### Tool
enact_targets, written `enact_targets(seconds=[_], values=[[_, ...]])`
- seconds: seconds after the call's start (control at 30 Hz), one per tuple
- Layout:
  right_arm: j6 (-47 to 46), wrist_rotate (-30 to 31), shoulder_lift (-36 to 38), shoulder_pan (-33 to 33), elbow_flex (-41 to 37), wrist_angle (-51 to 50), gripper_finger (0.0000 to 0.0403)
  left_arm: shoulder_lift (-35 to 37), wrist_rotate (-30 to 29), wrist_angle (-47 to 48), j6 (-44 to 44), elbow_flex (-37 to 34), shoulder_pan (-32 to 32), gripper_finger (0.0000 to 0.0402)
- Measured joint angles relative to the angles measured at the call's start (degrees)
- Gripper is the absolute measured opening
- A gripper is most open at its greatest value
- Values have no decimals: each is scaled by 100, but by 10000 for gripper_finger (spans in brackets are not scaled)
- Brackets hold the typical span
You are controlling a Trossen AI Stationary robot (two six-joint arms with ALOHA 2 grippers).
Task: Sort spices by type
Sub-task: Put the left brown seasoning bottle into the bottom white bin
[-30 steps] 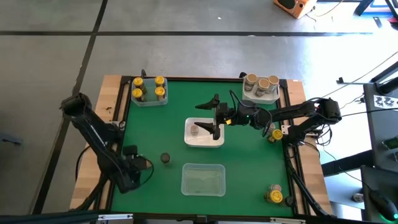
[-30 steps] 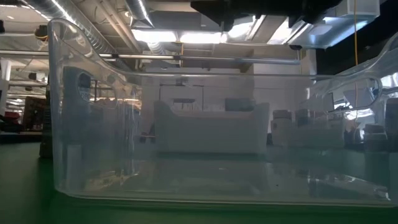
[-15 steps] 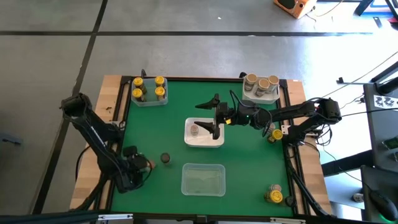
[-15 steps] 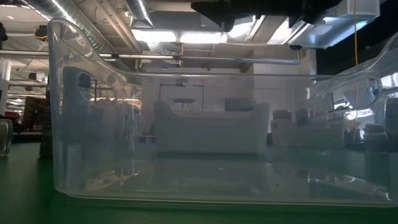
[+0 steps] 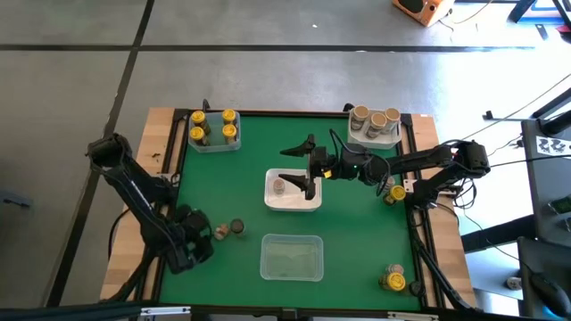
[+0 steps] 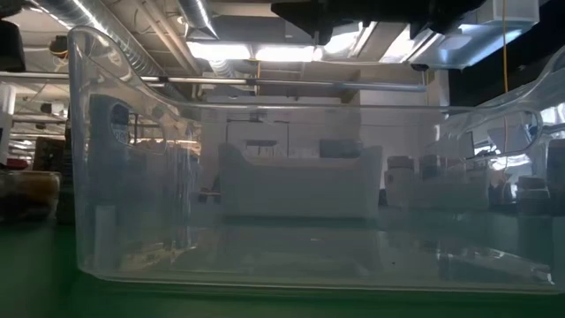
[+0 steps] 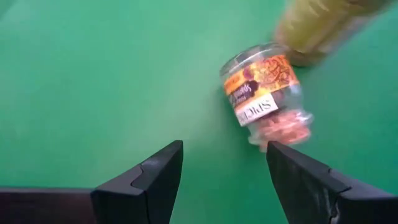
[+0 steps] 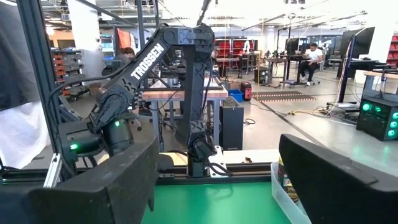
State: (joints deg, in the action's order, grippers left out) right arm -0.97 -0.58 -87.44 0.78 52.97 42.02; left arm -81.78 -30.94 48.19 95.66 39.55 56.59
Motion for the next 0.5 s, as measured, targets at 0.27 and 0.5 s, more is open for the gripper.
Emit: enact_targets(seconds=[0.27, 0.5], values=[[0, 0, 0, -2, 0, -4, 333, 0, 177, -425, -254, 31, 35, 228], [0, 2, 0, -1, 0, 1, 333, 0, 141, -523, 36, 168, 4, 228]])
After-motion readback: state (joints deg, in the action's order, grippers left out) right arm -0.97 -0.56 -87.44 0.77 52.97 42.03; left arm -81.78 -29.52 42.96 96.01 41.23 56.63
